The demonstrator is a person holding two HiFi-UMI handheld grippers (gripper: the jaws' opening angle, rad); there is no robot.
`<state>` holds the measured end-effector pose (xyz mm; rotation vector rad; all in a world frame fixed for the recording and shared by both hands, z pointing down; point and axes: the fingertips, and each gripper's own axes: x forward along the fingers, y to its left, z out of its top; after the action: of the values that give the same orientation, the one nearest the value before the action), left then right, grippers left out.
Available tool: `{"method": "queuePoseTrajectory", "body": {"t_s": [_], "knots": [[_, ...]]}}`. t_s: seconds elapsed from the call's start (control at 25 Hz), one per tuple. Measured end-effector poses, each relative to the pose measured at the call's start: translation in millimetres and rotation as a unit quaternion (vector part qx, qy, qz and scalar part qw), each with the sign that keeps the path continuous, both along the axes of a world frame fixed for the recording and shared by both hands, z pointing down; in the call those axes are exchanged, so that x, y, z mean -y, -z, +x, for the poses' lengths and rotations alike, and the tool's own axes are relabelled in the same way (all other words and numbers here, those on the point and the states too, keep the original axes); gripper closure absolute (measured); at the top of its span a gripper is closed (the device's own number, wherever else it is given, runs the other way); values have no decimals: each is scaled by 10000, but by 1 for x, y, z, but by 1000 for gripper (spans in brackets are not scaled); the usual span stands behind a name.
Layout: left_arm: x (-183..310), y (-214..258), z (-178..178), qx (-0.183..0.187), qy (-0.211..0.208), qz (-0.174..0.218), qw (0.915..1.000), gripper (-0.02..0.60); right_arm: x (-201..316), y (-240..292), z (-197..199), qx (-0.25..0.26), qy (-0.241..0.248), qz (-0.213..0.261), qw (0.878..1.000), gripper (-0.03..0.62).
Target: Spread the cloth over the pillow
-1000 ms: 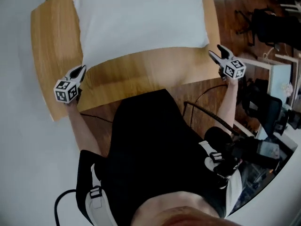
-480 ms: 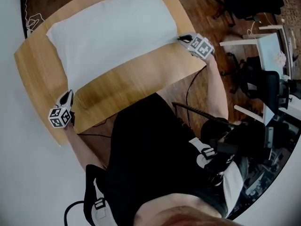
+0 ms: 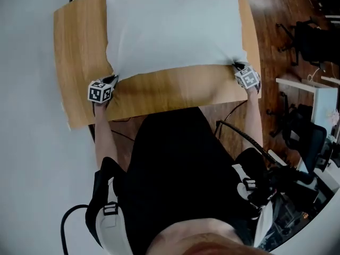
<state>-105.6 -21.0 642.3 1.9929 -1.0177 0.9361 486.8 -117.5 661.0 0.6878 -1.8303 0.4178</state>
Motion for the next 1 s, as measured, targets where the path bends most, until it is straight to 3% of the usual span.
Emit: {"method": "queuePoseTrajectory", "body": {"t_s": [0.16, 0.24, 0.32, 0.44, 0.52, 0.6, 0.72, 0.76, 0.84, 0.88, 0.92, 1.0], "knots": [[6, 5, -14, -97, 74, 49, 9999, 484, 4, -7, -3, 11, -125, 69, 9999, 420], [4, 14, -23, -434, 193, -41, 9989, 423, -2, -1, 9, -15, -326, 29, 9995, 334], [-5, 20, -40, -781, 379, -181, 9961, 411, -12, 8, 31, -151, -586, 14, 9982, 299], [-23, 26, -84, -665, 782, -408, 9939, 374, -19, 45, 67, 68, -1273, 319, 9913, 299], [-14, 38, -104, -563, 1217, -112, 9909, 379, -13, 77, 75, 644, -1701, 683, 9809, 299], [24, 71, -93, -1069, 1482, 668, 9809, 385, 4, 105, 63, 1393, -1887, 1051, 9664, 299], [94, 121, -36, -2272, 1214, 1601, 9529, 385, 32, 137, 19, 2522, -1896, 1480, 9373, 327], [111, 125, -18, -2449, 1096, 1667, 9488, 385, 39, 148, 4, 2819, -1873, 1575, 9277, 350], [130, 107, -2, -2269, 1049, 1471, 9570, 385, 48, 166, -20, 3162, -1807, 1710, 9155, 384], [132, 94, -4, -2112, 1173, 1337, 9611, 374, 48, 172, -26, 3221, -1789, 1757, 9129, 401], [131, 84, -11, -2085, 1416, 1272, 9593, 355, 46, 178, -28, 3232, -1787, 1796, 9118, 407], [122, 86, -38, -2296, 2057, 1476, 9398, 348, 41, 188, -24, 3244, -1842, 1904, 9081, 421]]}}
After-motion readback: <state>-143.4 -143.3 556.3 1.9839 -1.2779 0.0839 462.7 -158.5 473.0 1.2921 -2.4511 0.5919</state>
